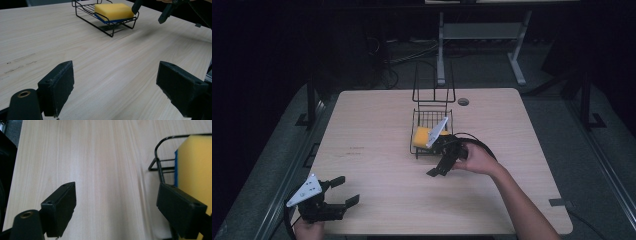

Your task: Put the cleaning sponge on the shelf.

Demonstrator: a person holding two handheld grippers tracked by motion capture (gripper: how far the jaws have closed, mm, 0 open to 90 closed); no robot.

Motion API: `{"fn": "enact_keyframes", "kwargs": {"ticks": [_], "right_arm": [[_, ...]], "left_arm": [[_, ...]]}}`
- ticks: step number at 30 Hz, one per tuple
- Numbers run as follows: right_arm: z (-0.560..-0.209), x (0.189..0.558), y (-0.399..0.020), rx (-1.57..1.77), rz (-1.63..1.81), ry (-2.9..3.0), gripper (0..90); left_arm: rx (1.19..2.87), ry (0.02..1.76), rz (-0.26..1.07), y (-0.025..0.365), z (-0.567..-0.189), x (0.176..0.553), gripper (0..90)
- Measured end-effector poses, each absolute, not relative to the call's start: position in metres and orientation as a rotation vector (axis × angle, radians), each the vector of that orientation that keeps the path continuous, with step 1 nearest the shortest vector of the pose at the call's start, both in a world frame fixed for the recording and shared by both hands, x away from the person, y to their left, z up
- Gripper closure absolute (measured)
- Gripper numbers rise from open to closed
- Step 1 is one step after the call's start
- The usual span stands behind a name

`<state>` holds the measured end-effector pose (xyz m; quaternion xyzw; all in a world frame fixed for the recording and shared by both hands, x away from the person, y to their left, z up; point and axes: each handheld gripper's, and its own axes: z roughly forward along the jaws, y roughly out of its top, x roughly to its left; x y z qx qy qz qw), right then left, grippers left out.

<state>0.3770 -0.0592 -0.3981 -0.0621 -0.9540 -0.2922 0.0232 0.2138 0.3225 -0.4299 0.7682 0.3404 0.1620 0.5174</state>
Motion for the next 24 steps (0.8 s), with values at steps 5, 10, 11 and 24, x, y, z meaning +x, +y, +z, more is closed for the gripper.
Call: {"fn": "enact_keyframes", "kwargs": {"ticks": [5, 10, 11, 24], "right_arm": [[-0.402, 0.372, -0.064, -0.195, -0.884, -2.965, 15.7], [-0.407, 0.366, -0.070, -0.218, -0.868, -2.967, 15.6], [-0.408, 0.365, -0.071, -0.218, -0.867, -2.969, 15.7], [-0.420, 0.348, -0.094, -0.254, -0.844, -2.977, 15.6]], "left_arm": [[1.846, 0.817, 0.388, 0.322, -0.430, 0.214, 14.0], [1.846, 0.818, 0.388, 0.323, -0.430, 0.213, 14.0], [1.847, 0.818, 0.387, 0.322, -0.430, 0.213, 14.0], [1.860, 0.811, 0.389, 0.321, -0.430, 0.212, 14.1]]}}
